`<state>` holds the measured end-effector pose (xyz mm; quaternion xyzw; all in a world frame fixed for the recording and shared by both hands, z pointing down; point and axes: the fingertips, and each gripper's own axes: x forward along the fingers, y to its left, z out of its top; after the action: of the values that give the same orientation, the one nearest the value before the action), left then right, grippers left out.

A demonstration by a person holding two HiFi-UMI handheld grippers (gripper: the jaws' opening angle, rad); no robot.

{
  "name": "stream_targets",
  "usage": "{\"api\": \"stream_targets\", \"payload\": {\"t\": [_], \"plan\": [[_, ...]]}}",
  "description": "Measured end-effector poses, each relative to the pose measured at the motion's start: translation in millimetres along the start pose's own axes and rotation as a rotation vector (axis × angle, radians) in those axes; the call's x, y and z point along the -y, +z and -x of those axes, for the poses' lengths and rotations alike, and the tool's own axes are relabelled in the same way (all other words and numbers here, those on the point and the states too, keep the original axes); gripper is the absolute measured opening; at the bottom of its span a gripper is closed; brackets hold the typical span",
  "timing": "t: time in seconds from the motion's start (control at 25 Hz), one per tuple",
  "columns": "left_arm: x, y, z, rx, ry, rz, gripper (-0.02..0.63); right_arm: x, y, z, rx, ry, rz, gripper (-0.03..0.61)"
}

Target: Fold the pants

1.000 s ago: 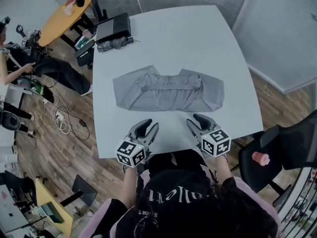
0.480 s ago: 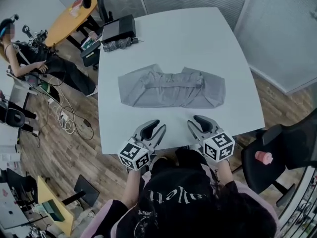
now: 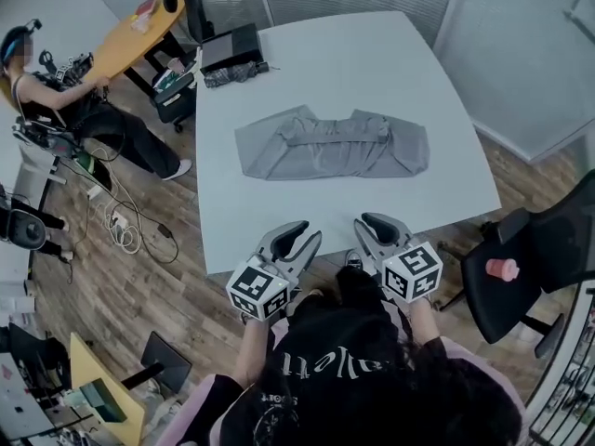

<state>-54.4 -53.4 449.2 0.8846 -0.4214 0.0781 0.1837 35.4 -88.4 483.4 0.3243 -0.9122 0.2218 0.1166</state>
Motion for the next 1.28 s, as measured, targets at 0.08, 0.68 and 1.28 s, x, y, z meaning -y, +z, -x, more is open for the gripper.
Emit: {"api": "stream_targets", "payload": {"t": [0.08, 0.68, 1.28], "plan": [[4, -4, 18, 0.004, -0.008, -0.004, 0.14, -19, -5, 6, 0.012, -0.009, 0.0, 0.076], [45, -32, 99, 0.019, -0.125, -0.034, 0.14, -111, -31, 55, 0.079, -0.111, 0.046, 0.031], [73, -28, 109, 0.045, -0.182, -0.052, 0.14, -134, -38, 80, 0.082, -0.124, 0.091, 0.028]]}}
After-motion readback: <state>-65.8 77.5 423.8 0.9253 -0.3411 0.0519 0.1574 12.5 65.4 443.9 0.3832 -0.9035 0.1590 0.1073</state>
